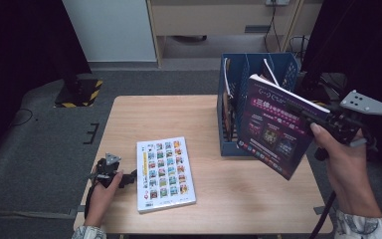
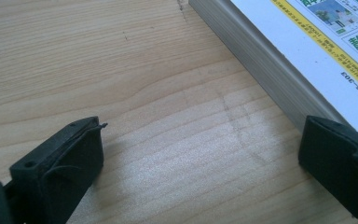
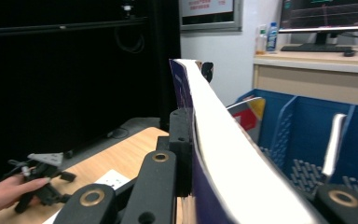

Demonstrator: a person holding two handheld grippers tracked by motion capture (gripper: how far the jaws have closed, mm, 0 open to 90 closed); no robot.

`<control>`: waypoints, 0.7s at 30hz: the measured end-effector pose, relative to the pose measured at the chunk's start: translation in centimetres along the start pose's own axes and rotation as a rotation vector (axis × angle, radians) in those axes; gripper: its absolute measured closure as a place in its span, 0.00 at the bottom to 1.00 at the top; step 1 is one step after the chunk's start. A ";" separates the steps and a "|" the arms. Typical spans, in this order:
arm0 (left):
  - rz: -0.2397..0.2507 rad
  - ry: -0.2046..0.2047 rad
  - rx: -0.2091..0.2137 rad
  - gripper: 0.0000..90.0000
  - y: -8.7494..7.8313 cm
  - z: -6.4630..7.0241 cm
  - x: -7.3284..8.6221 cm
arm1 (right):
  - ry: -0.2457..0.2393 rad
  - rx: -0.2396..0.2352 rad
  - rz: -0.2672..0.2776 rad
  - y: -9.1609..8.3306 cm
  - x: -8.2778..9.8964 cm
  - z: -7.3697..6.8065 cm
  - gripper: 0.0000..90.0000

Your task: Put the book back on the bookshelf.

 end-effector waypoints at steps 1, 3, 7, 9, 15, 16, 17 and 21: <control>0.000 0.000 0.000 0.00 0.0 0.0 0.0 | -0.001 0.007 -0.002 -0.1 -0.1 0.2 0.92; 0.000 0.001 0.000 0.00 0.0 0.0 0.0 | 0.000 0.019 -0.003 -0.2 -0.2 0.4 0.92; 0.000 0.000 0.000 0.00 0.0 0.0 0.0 | 0.001 0.043 -0.008 -0.6 -0.3 0.8 0.92; 0.000 0.000 0.000 0.00 0.0 0.0 0.0 | 0.003 0.051 -0.009 -0.7 -0.3 1.0 0.92; 0.000 0.000 0.001 0.00 0.0 0.0 0.0 | 0.007 0.079 -0.008 -1.2 -0.2 1.6 0.92; 0.000 0.000 0.001 0.00 0.0 0.0 0.0 | 0.009 0.083 -0.007 -1.2 -0.2 1.7 0.92; 0.000 0.000 0.000 0.00 0.0 0.0 0.0 | 0.010 0.095 -0.008 -1.4 -0.3 1.8 0.92; 0.000 0.000 0.000 0.00 0.0 0.0 0.0 | 0.027 0.117 -0.001 -1.6 -0.4 2.2 0.92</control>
Point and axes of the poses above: each handheld gripper's, and its own axes: y roughly forward along the jaws, x roughly out of its underside, z roughly to its right, the point moved 1 cm from there along y, roughly forward along the jaws, and after that the axes turned 4 degrees about y, right-handed, at the moved point
